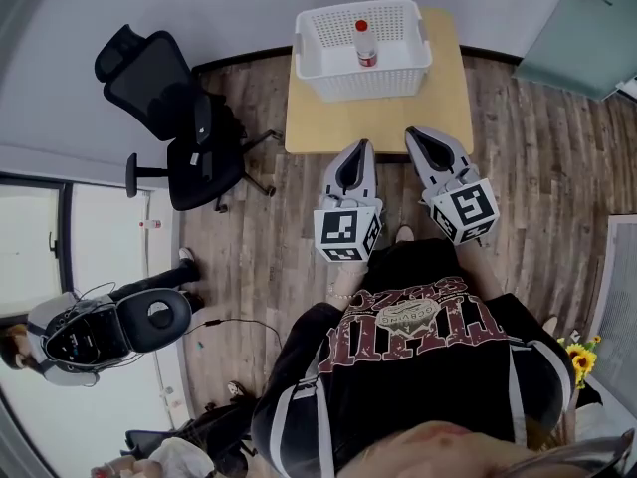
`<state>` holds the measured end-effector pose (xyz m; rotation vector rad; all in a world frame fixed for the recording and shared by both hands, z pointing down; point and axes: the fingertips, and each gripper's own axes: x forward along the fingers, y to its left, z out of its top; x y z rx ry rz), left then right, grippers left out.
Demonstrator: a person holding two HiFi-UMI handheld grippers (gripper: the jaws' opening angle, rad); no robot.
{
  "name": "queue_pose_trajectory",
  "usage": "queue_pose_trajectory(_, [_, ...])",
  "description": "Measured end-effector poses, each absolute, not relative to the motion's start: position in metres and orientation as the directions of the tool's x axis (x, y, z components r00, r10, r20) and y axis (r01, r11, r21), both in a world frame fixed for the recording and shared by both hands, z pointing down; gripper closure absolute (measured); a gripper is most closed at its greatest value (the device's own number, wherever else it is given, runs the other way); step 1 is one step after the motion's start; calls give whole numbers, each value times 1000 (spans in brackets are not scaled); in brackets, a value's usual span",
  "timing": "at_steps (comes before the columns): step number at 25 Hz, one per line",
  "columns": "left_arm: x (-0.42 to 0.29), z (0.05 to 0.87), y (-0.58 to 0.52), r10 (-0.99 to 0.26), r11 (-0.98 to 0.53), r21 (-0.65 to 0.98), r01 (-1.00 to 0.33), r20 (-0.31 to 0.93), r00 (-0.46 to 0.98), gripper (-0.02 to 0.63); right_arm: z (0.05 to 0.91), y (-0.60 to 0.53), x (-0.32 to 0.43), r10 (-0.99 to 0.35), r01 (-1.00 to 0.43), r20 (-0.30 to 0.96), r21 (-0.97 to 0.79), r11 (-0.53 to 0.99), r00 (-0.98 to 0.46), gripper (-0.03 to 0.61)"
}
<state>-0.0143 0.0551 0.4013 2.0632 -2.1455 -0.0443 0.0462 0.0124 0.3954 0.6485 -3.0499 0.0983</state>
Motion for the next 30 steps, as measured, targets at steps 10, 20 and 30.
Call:
queue_pose_trajectory(10, [-43,401,21,-995,-15,141,-990,96,28,568,395,-14,19,-455,-456,42,-53,888,-890,561])
queue_pose_trajectory(20, [-64,403,-15,-990,-71,155,-985,107,89,568,397,-45,-3,-499,-502,57,-55,863,-865,561])
queue_pose_trajectory(30, [-104,406,-49,-986,-105,166,-980,113,124,568,400,-76,-44,-518,-522,72,-51,851,-852,561])
